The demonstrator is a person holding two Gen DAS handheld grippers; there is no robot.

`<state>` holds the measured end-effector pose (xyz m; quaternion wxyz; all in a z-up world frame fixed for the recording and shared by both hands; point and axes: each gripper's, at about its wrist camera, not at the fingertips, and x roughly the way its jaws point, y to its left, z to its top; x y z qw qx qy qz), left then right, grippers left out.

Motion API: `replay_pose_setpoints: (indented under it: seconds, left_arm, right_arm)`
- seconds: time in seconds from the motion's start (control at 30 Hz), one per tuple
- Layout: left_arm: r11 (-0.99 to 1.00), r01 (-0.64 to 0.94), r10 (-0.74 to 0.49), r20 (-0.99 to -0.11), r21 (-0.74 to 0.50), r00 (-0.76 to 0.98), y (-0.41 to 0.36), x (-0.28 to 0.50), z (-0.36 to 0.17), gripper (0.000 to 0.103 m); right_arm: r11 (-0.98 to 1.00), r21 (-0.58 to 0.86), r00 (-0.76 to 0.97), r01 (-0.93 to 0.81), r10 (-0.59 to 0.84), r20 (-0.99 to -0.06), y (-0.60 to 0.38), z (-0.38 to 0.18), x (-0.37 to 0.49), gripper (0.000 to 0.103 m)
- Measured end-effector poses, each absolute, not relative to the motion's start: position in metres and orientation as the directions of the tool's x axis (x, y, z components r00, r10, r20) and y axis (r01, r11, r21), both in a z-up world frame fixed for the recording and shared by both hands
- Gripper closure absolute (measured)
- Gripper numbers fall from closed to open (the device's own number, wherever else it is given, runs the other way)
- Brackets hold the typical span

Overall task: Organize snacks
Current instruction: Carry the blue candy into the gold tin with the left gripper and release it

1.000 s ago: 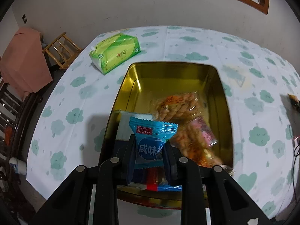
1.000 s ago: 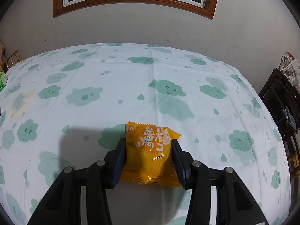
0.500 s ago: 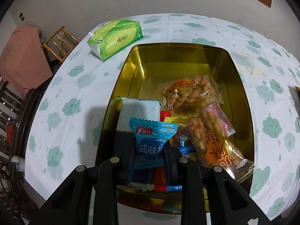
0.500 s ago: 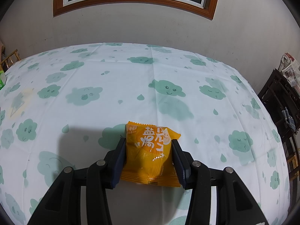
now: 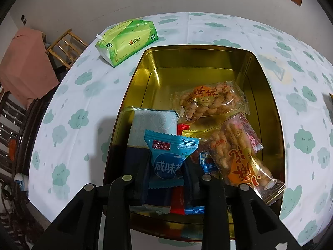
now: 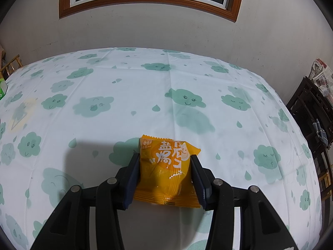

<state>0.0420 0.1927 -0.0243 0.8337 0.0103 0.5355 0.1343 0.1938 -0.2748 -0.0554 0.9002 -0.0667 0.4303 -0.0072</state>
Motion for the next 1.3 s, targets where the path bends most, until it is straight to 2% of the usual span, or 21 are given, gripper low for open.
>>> replay_pose_setpoints:
  seconds: [0.03, 0.1, 0.33, 0.47, 1.0, 1.3]
  left_arm:
    - [0.964, -0.213, 0.233, -0.89, 0.158, 0.391, 0.193, 0.042, -0.024, 0.075]
    - [0.963, -0.219, 0.235, -0.892, 0.159, 0.386, 0.193, 0.043, -0.025, 0.068]
    - [0.962, -0.224, 0.236, -0.892, 0.158, 0.385, 0.194, 0.043, -0.023, 0.063]
    - [0.961, -0.223, 0.242, -0.887, 0.164, 0.394, 0.193, 0.04, -0.019, 0.056]
    - [0.945, -0.276, 0.287, -0.85, 0.176, 0.441, 0.187, 0.025, 0.004, 0.05]
    - [0.946, -0.292, 0.265, -0.852, 0.139, 0.452, 0.183, 0.015, 0.01, 0.047]
  right_arm:
    - [0.991, -0.126, 0.63, -0.045, -0.07, -0.774, -0.275, -0.055, 0.194, 0.054]
    - [0.991, -0.126, 0.629, -0.045, -0.07, -0.774, -0.275, -0.055, 0.194, 0.054]
    - [0.991, -0.126, 0.63, -0.044, -0.07, -0.774, -0.275, -0.056, 0.194, 0.054]
    - [0.991, -0.126, 0.63, -0.044, -0.071, -0.774, -0.275, -0.056, 0.194, 0.054]
    - [0.993, -0.112, 0.628, -0.045, -0.059, -0.776, -0.277, -0.056, 0.195, 0.054]
    - [0.992, -0.115, 0.628, -0.045, -0.062, -0.775, -0.278, -0.056, 0.194, 0.055]
